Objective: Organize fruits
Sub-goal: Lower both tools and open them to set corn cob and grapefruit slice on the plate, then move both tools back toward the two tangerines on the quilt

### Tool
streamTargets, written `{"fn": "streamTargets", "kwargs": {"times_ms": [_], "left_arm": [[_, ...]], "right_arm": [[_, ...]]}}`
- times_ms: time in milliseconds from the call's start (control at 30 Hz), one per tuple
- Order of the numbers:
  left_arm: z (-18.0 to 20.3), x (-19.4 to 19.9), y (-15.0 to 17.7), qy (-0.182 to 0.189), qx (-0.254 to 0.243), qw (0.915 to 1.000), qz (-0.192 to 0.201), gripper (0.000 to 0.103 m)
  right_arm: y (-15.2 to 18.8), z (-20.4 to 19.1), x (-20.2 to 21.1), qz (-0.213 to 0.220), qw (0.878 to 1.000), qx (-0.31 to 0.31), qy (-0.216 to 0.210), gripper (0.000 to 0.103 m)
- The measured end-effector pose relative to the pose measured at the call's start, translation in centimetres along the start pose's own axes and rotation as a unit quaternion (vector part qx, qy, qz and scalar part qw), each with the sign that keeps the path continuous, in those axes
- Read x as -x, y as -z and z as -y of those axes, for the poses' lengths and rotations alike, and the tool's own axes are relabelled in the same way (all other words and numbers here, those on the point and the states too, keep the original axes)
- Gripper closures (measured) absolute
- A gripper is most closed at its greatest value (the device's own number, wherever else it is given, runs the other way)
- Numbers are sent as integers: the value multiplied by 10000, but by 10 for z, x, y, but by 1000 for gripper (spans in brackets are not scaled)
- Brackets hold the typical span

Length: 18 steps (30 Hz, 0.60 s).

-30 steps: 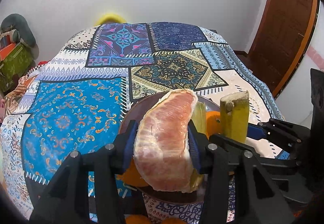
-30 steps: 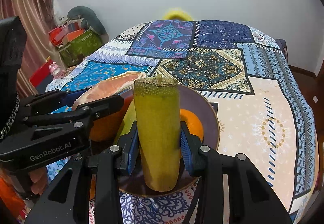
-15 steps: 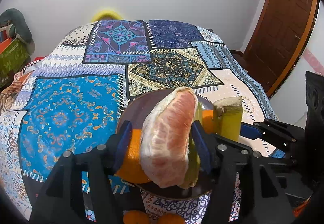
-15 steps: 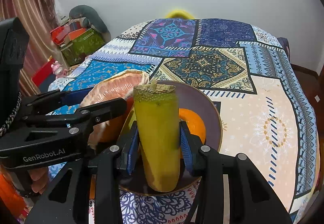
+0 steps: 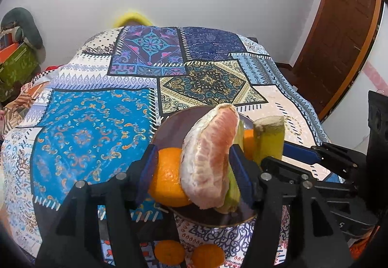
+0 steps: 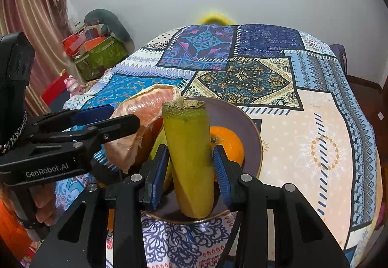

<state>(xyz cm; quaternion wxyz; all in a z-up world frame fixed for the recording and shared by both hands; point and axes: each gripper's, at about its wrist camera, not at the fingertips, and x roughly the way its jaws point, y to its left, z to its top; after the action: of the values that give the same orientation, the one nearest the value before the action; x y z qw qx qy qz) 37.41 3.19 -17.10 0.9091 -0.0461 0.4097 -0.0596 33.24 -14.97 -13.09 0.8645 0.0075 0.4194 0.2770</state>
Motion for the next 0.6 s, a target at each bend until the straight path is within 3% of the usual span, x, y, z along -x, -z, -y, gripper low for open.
{"fn": "streamTargets", "kwargs": {"times_ms": [533,600], "left_arm": [[7,61,17,-132,-238,9994,209,43],[3,66,24,-91,-206,9997,134,38]], "right_arm": [[8,-17,45,178,9993,191,249,68],[12,-18,52,233,9991,185,313,68]]}}
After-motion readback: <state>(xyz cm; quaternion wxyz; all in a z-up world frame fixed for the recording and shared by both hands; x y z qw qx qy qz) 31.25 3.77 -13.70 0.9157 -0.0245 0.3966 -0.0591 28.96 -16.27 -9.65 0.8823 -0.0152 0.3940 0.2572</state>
